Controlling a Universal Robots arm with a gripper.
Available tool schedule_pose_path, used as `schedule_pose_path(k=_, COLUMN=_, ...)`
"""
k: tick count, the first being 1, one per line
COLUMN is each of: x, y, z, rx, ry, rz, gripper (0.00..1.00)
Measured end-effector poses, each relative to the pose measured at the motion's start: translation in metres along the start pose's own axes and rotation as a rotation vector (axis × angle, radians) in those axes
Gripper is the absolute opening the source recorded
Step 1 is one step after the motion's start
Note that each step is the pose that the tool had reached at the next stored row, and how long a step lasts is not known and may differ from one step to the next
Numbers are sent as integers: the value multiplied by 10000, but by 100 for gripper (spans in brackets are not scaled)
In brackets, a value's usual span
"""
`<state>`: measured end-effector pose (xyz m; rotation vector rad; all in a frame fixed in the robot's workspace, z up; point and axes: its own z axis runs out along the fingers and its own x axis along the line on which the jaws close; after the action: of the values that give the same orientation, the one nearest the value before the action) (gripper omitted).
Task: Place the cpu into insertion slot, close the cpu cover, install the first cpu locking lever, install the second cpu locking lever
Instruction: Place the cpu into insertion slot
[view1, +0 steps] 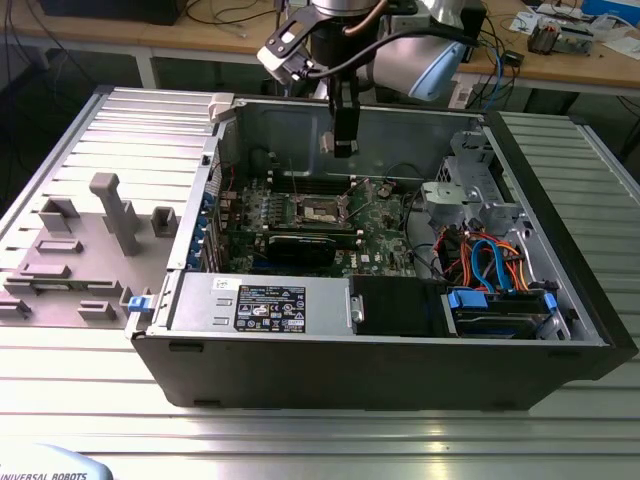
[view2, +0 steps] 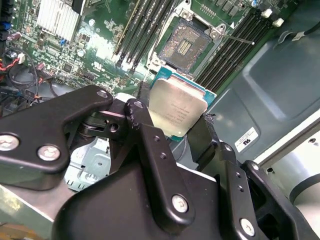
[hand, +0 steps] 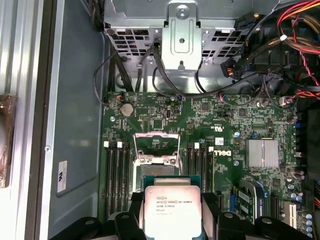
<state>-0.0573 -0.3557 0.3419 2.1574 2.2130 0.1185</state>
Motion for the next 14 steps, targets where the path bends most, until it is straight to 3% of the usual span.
schedule_pose_path(k=8, x=9, y=-22, z=193, rx=0, ry=-3, rz=30, gripper=54)
schedule_pose_path(k=14, x=8, y=-30, z=287, rx=-3, ry=-23, rz=245, gripper=54)
